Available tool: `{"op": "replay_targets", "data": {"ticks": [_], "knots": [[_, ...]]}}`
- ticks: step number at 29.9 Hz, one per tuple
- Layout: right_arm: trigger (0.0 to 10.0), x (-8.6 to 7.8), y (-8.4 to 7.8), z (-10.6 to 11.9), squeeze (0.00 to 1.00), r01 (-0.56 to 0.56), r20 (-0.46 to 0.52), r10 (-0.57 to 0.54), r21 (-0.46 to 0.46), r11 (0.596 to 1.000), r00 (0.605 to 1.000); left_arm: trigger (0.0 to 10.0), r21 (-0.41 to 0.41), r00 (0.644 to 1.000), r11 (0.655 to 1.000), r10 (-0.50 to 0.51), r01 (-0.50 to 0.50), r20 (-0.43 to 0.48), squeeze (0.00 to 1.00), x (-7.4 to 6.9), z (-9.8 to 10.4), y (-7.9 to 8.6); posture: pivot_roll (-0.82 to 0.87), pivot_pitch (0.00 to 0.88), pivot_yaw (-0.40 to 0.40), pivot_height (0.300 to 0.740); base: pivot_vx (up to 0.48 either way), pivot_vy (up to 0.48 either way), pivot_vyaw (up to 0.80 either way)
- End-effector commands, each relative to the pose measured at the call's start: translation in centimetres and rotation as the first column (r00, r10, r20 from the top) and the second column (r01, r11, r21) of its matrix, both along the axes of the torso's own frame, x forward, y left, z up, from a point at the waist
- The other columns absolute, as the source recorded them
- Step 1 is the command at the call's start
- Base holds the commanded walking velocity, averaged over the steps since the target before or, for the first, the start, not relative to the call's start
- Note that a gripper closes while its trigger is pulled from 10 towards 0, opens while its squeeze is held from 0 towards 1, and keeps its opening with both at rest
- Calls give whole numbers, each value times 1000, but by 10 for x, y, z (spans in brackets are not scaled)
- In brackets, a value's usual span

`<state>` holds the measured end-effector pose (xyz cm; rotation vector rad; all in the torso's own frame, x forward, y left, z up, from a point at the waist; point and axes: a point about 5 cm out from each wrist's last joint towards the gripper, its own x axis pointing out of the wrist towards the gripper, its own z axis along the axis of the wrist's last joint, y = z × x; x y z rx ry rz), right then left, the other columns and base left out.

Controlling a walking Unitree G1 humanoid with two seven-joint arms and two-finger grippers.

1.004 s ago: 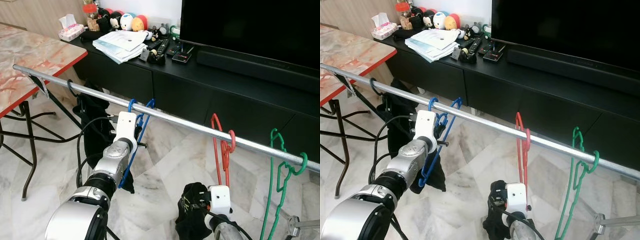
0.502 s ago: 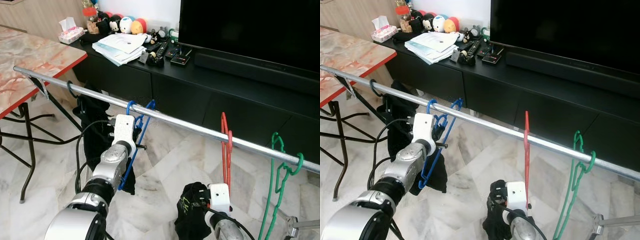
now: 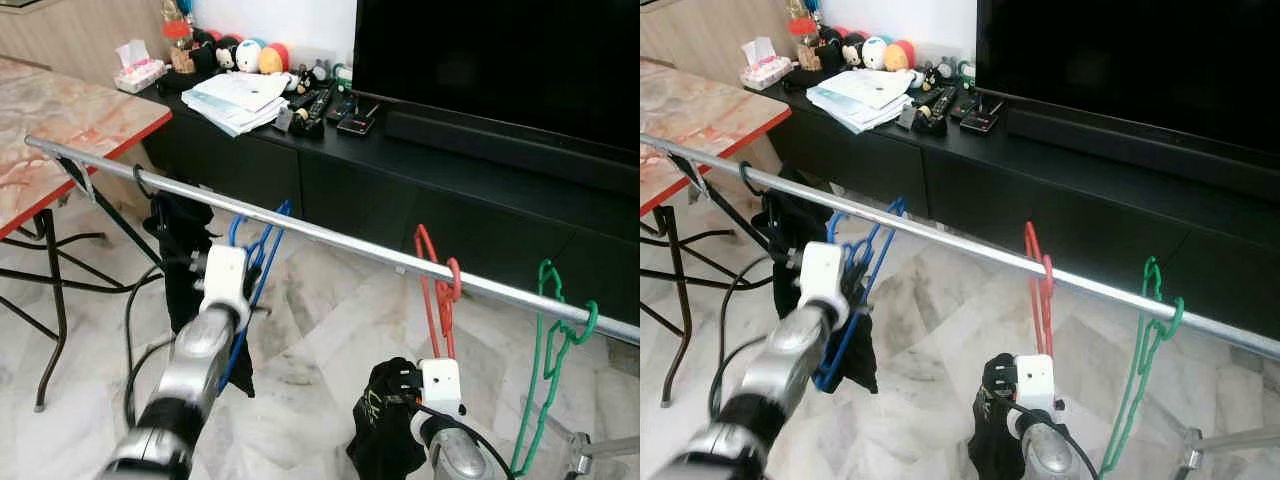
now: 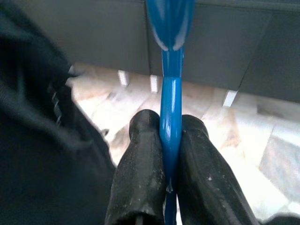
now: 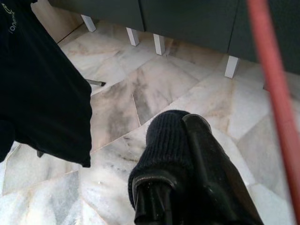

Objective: Hang hanger

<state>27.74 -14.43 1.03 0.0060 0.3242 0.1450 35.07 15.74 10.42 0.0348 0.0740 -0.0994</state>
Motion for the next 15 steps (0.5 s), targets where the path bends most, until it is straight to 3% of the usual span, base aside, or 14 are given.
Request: {"op": "replay_targets", "data": {"ticks": [1, 2, 3, 5, 15], "knots": [[10000, 0, 2, 0, 0, 12, 9, -13, 17, 1000, 1000, 0, 45, 999, 999, -20, 19, 36, 0, -5, 4, 5, -29, 85, 97, 740, 0, 0, 0], [10000, -1, 2, 0, 0, 19, 11, -19, 21, 1000, 1000, 392, 53, 999, 998, -29, 27, 41, 0, -10, 0, 6, -28, 83, 104, 740, 0, 0, 0], [10000, -1, 2, -1, 0, 20, 10, -20, 22, 1000, 1000, 2314, 49, 998, 998, -37, 35, 44, 0, -12, -1, 5, -27, 84, 107, 740, 0, 0, 0], [10000, -3, 2, -3, 0, 24, 6, -24, 23, 999, 1000, 9725, 63, 998, 997, -46, 43, 39, 0, -18, -5, 5, -27, 76, 116, 740, 0, 0, 0], [10000, -3, -6, -3, 0, 78, 13, -78, 17, 997, 997, 10000, 62, 997, 997, -50, 54, -66, 0, -42, -36, 7, -46, 65, 130, 740, 0, 0, 0]]}}
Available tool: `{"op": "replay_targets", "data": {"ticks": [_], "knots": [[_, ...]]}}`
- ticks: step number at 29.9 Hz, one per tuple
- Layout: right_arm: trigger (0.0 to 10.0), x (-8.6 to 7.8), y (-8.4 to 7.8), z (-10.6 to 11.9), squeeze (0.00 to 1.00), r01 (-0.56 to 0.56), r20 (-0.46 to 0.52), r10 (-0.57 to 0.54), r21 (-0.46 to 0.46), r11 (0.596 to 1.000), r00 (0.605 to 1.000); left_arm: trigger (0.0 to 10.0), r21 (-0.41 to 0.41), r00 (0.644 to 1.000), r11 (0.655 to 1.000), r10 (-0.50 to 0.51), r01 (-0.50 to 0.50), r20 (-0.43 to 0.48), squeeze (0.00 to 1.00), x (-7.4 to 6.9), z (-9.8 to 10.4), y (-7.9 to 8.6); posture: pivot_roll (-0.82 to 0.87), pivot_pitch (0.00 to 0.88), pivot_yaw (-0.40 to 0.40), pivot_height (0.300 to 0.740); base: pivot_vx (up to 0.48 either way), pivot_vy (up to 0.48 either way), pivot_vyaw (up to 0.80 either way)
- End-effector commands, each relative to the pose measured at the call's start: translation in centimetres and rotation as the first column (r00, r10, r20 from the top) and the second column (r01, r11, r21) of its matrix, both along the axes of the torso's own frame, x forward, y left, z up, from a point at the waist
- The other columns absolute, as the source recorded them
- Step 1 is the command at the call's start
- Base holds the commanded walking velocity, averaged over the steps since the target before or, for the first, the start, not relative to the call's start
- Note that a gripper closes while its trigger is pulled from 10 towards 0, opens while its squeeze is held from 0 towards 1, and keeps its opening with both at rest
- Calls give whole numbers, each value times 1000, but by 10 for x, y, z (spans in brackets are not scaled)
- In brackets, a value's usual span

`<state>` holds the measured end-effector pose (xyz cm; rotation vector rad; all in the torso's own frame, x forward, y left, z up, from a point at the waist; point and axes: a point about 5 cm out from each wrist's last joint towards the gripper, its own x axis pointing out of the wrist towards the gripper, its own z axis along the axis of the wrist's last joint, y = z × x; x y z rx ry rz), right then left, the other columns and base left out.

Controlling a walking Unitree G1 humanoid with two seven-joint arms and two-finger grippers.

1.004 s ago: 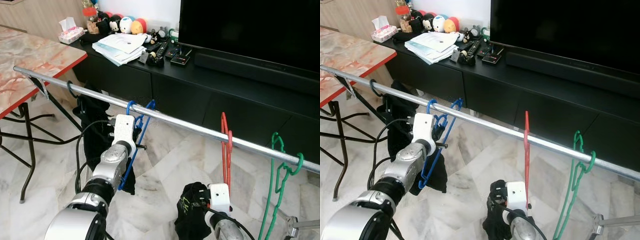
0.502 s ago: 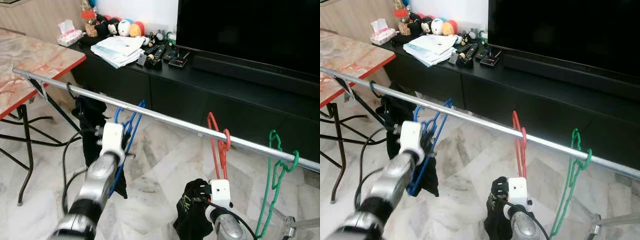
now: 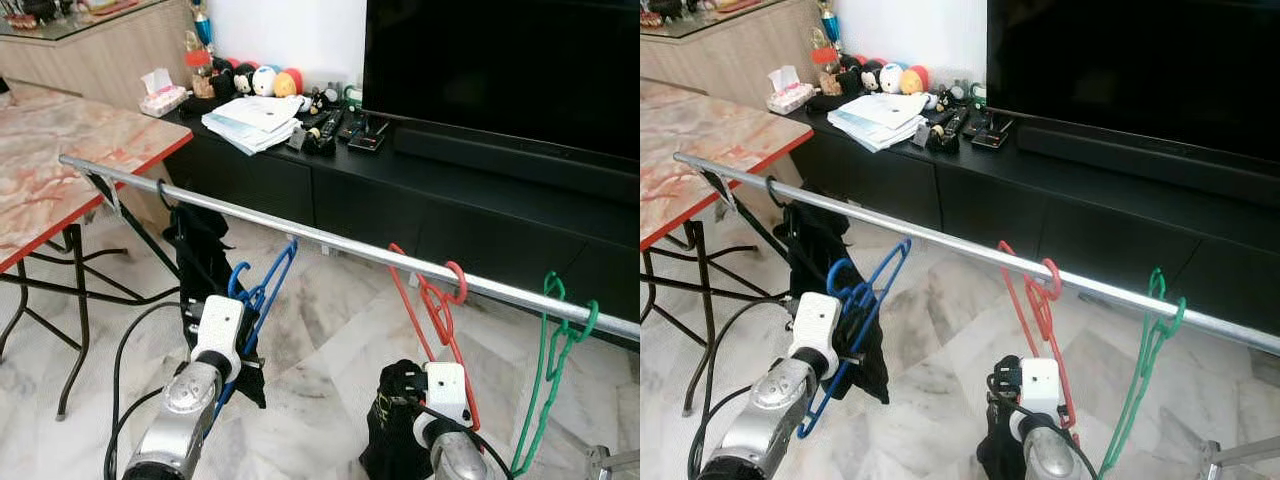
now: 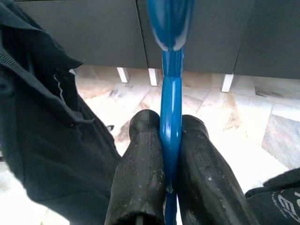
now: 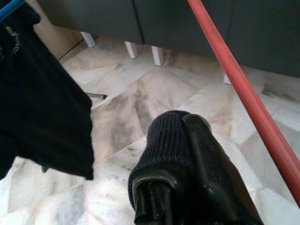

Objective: Hang hanger

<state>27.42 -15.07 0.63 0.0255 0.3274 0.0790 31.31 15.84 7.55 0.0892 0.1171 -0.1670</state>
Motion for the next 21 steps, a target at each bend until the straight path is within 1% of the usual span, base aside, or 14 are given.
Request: {"op": "replay_targets", "data": {"ticks": [1, 5, 9, 10, 13, 21], "knots": [[10000, -1, -1, 1, 0, 20, 20, -20, 4, 1000, 1000, 10000, 18, 999, 1000, 20, -19, -33, 0, -7, -10, 6, -56, 69, 130, 740, 0, 0, 0], [10000, -3, -2, 0, 0, 27, 18, -27, 6, 1000, 999, 10000, 9, 998, 999, 33, -32, -46, 0, -11, -14, 7, -63, 65, 130, 740, 0, 0, 0], [10000, -5, -3, -1, 0, 14, 18, -14, 3, 1000, 1000, 10000, -9, 997, 999, 50, -51, -57, 0, -17, -20, 9, -70, 54, 123, 740, 0, 0, 0], [10000, -5, -4, -1, 0, 9, 16, -9, 0, 1000, 1000, 10000, -22, 996, 997, 67, -68, -65, 0, -20, -24, 11, -73, 48, 115, 740, 0, 0, 0], [10000, -5, -5, -1, 0, 7, 13, -7, -3, 1000, 1000, 10000, -42, 994, 995, 86, -89, -72, 0, -22, -27, 12, -71, 41, 109, 740, 0, 0, 0], [10000, -3, -5, -2, 0, -10, 1, 10, -12, 1000, 1000, 10000, -59, 990, 991, 115, -120, -85, 0, -24, -30, 10, -80, 14, 80, 740, 0, 0, 0]]}}
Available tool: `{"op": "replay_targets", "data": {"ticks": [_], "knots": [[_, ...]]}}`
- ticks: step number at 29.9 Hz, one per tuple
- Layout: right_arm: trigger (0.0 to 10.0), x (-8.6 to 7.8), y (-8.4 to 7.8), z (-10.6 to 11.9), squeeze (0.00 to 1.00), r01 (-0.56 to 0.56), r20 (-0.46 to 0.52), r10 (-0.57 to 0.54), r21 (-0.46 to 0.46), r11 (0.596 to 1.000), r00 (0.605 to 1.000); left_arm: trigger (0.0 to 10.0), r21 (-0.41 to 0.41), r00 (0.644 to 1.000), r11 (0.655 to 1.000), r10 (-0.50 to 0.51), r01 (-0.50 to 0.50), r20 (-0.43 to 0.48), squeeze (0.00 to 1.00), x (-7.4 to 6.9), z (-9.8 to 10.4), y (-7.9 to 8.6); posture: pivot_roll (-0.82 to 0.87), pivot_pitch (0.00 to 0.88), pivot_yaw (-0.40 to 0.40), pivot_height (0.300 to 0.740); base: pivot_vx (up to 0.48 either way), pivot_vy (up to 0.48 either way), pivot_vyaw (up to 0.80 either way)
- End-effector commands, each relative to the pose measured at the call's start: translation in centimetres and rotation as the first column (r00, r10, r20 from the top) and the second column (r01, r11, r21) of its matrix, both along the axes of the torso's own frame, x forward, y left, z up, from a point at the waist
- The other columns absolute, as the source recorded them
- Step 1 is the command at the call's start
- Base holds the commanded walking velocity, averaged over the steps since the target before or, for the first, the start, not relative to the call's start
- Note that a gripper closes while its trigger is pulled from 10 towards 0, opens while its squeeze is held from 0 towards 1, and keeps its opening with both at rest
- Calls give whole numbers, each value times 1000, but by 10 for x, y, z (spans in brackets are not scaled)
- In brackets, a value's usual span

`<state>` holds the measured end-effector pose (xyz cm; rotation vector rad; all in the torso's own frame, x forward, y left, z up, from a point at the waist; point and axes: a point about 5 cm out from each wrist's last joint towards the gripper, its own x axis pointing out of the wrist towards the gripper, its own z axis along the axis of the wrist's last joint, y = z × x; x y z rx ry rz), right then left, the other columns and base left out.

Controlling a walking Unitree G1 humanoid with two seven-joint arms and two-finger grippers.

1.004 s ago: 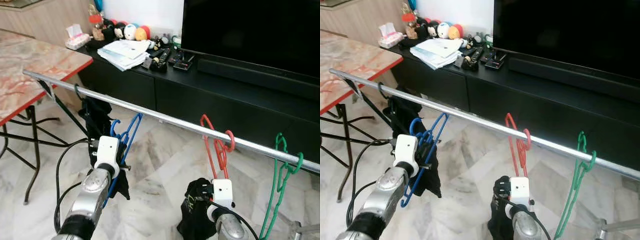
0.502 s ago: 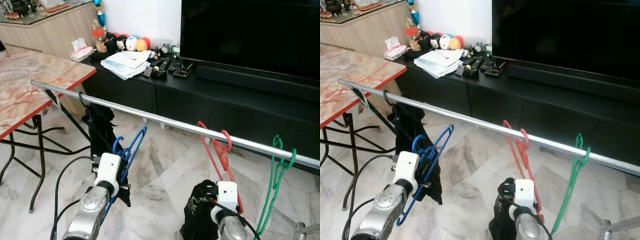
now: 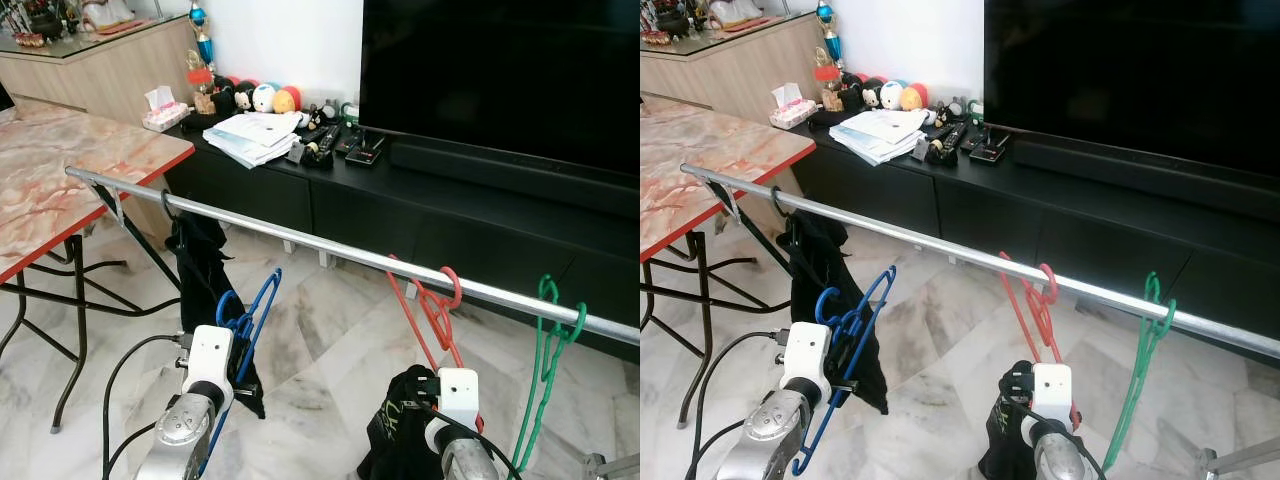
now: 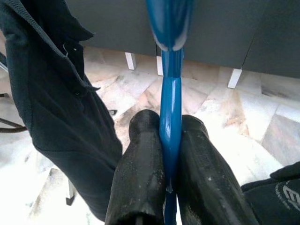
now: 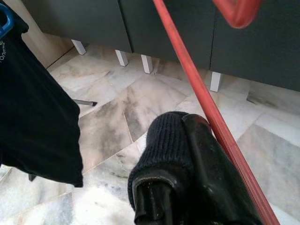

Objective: Hang hanger

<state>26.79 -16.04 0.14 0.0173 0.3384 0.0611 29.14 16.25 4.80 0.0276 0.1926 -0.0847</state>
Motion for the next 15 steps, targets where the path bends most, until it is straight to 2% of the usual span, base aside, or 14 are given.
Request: {"op": "replay_targets", "data": {"ticks": [1, 10, 14, 15], "knots": [[10000, 4, 5, 3, 0, -30, 11, 30, -2, 1000, 999, 10000, -14, 999, 999, 37, -37, -5, 0, -2, -3, 5, -84, 15, 68, 740, 0, 0, 0], [10000, 12, -5, 10, 0, -68, 14, 68, -40, 997, 998, 10000, -47, 995, 994, 101, -101, -14, 0, -1, -8, -1, -86, 10, 16, 740, 0, 0, 0], [10000, 12, -3, 9, 0, -79, 9, 79, -37, 996, 997, 10000, -44, 993, 992, 119, -120, -21, 0, -4, -10, 2, -60, 18, 2, 740, 0, 0, 0], [10000, 12, 0, 8, 0, -85, 5, 85, -36, 996, 996, 10000, -46, 991, 990, 130, -131, -21, 0, -5, -10, 4, -53, 25, 0, 740, 0, 476, 0]]}}
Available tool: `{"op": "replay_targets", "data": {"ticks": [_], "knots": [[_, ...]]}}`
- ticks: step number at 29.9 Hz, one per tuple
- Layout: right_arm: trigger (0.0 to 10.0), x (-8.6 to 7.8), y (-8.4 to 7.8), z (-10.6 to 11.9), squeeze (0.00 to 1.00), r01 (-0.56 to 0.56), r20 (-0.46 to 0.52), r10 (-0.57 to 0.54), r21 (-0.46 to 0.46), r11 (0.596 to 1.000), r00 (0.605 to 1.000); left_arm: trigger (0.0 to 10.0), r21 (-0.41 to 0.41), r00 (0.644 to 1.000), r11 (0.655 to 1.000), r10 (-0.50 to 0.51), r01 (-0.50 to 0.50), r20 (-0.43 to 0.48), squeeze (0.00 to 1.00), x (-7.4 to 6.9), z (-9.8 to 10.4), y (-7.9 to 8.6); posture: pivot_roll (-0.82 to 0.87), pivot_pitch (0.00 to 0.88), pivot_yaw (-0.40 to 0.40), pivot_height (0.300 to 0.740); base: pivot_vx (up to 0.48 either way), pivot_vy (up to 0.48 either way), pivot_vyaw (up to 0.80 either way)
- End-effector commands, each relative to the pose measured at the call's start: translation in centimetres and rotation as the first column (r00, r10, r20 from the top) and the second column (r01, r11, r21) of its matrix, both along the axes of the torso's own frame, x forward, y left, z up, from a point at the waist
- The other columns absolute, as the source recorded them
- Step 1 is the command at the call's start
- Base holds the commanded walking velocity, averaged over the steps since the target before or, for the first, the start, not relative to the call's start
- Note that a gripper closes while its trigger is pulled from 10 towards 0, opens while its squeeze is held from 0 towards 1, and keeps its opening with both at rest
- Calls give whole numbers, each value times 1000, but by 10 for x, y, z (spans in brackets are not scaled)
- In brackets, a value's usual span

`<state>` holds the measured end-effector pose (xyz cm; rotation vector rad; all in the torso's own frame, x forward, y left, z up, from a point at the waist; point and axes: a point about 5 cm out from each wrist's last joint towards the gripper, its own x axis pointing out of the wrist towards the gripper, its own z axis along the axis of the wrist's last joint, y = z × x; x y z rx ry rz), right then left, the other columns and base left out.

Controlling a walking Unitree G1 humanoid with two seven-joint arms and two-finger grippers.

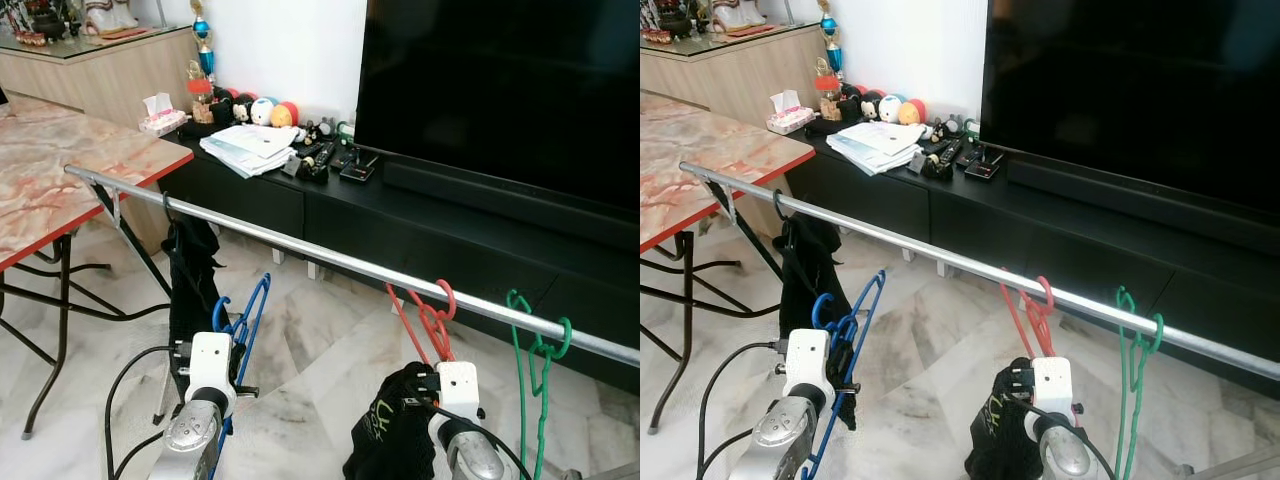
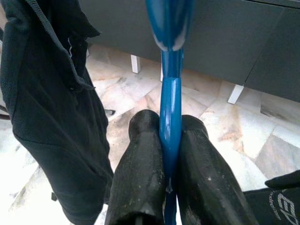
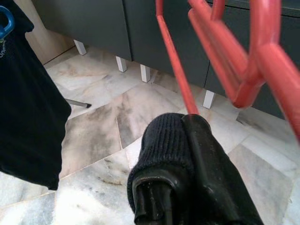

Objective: Hang hanger

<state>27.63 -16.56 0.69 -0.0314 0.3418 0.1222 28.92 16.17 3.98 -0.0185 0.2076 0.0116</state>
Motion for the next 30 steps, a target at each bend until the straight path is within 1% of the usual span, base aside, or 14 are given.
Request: {"op": "replay_targets", "data": {"ticks": [1, 5, 9, 13, 14, 16, 19, 21, 23, 30], "knots": [[10000, 4, 8, 2, 0, -26, 5, 26, 5, 1000, 1000, 10000, -14, 999, 999, 42, -42, 0, 0, -4, -2, 7, -46, 31, -2, 740, 0, 480, 0], [10000, 4, 16, 2, 0, -51, 5, 51, 16, 999, 999, 10000, -11, 998, 998, 56, -56, 7, 0, -6, -1, 11, -39, 59, 4, 740, 0, 480, 0], [10000, 1, 20, 0, 0, -59, 3, 59, 24, 998, 998, 10000, -3, 999, 999, 50, -50, -1, 0, -10, -2, 13, -41, 52, 26, 740, 0, 480, 0], [10000, 0, 21, -1, 0, -48, 2, 48, 27, 998, 999, 10000, 9, 1000, 1000, 23, -23, -10, 0, -7, -3, 11, -50, 59, 48, 740, 0, 480, 0], [10000, 0, 22, 0, 0, -41, 6, 41, 28, 999, 999, 10000, 13, 1000, 1000, 9, -9, -6, 0, -2, 0, 10, -54, 64, 54, 740, 0, 480, 0], [10000, 0, 21, 0, 0, -32, 11, 32, 32, 999, 999, 10000, 16, 1000, 1000, 1, -1, 0, 0, 1, 3, 11, -57, 67, 61, 740, 0, 480, 0], [10000, -2, 20, 0, 0, -28, 10, 28, 31, 999, 1000, 10000, 17, 1000, 1000, -4, 4, 1, 0, 2, 4, 11, -61, 67, 69, 740, 0, 480, 0], [10000, -6, 16, -3, 0, -4, 0, 4, 28, 1000, 1000, 10000, 20, 1000, 1000, -18, 18, -1, 0, 3, 5, 9, -59, 66, 76, 740, 0, 480, 0], [10000, -7, 14, -4, 0, 12, -4, -12, 29, 1000, 1000, 10000, 20, 1000, 999, -27, 27, -1, 0, 3, 5, 8, -58, 66, 76, 740, 0, 467, 0], [10000, -4, 12, -3, 0, 36, -7, -36, 24, 999, 999, 10000, 11, 999, 999, -35, 35, -5, 0, 3, 4, 7, -45, 65, 68, 740, 0, 462, 0]]}}
